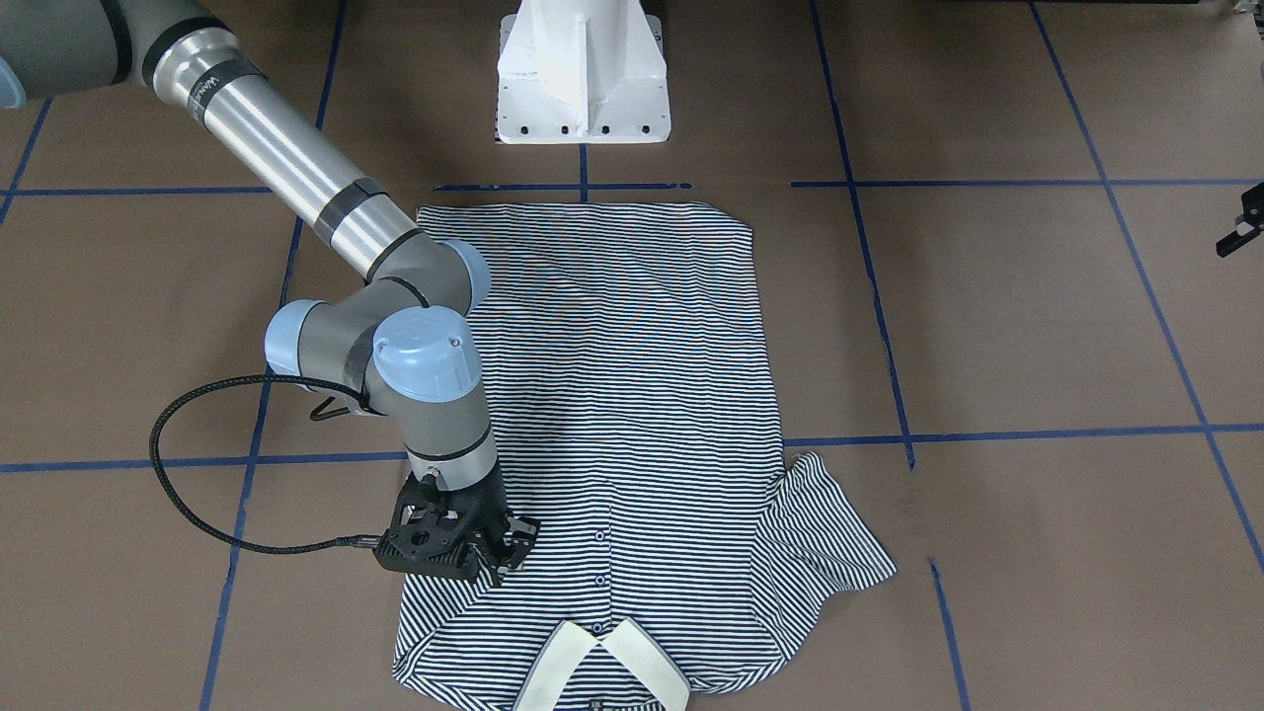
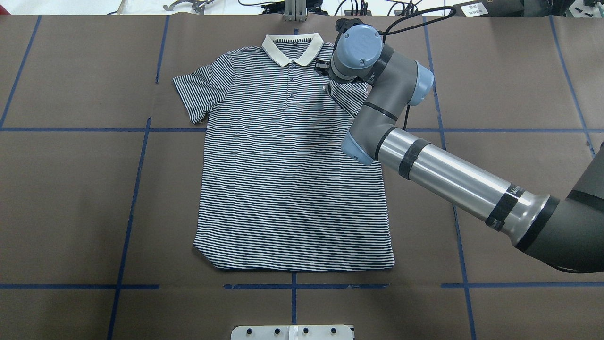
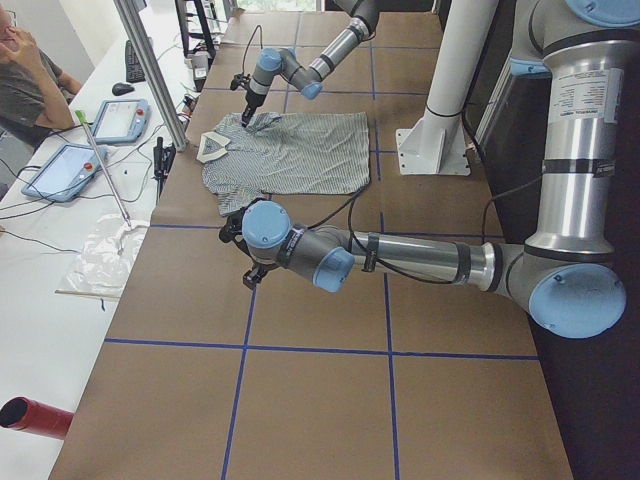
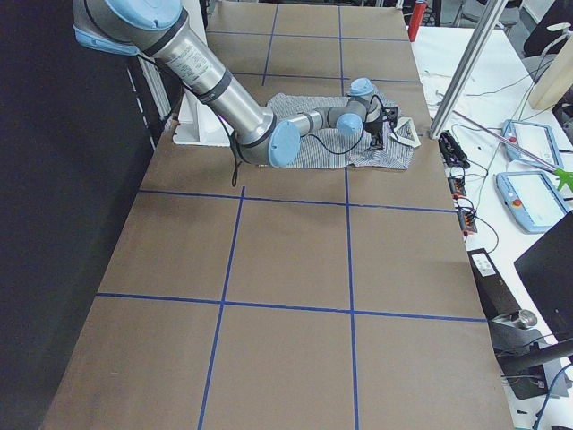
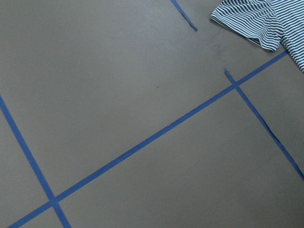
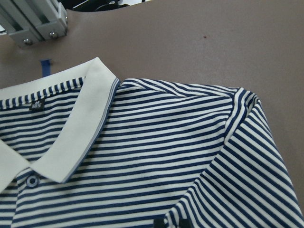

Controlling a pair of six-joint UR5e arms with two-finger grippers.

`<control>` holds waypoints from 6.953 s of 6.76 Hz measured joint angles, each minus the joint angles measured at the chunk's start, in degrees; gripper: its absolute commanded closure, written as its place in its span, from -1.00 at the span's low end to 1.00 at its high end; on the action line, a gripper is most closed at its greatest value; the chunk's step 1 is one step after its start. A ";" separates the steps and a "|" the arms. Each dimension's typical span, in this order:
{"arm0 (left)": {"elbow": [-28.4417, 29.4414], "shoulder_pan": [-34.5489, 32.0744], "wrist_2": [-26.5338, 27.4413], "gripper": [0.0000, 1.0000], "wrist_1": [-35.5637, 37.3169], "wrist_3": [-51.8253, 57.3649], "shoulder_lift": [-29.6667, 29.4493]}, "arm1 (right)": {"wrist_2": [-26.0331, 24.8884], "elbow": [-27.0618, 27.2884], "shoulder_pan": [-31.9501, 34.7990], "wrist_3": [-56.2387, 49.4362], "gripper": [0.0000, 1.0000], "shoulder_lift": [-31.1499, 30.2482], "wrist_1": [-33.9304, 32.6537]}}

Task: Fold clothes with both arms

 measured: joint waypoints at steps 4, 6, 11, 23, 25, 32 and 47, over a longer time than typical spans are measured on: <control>4.07 7.84 5.72 -1.00 -0.59 -26.25 -12.46 | 3.56 20.39 1.24 0.45 -1.00 -14.14 -2.84; 11.69 16.06 15.80 -0.94 -1.45 -43.56 -23.54 | 10.35 22.79 4.04 0.65 -1.00 -17.08 -2.91; 36.60 28.95 37.81 -0.32 -16.67 -58.88 -39.71 | 21.87 30.64 8.28 0.12 -1.00 -28.36 2.95; 36.04 32.95 38.70 1.00 -20.13 -61.88 -42.88 | 21.96 30.98 8.21 0.37 -1.00 -30.05 7.94; 31.94 34.67 38.19 1.00 -18.59 -67.41 -43.30 | 21.87 30.80 8.11 0.15 -1.00 -29.90 7.91; 43.62 40.13 50.18 0.08 -17.19 -71.12 -54.62 | 22.00 30.44 7.86 0.07 -1.00 -29.74 7.88; 14.84 42.50 41.84 -0.52 -17.70 -73.26 -34.71 | -11.33 67.25 -31.22 40.54 -0.57 -39.24 -38.93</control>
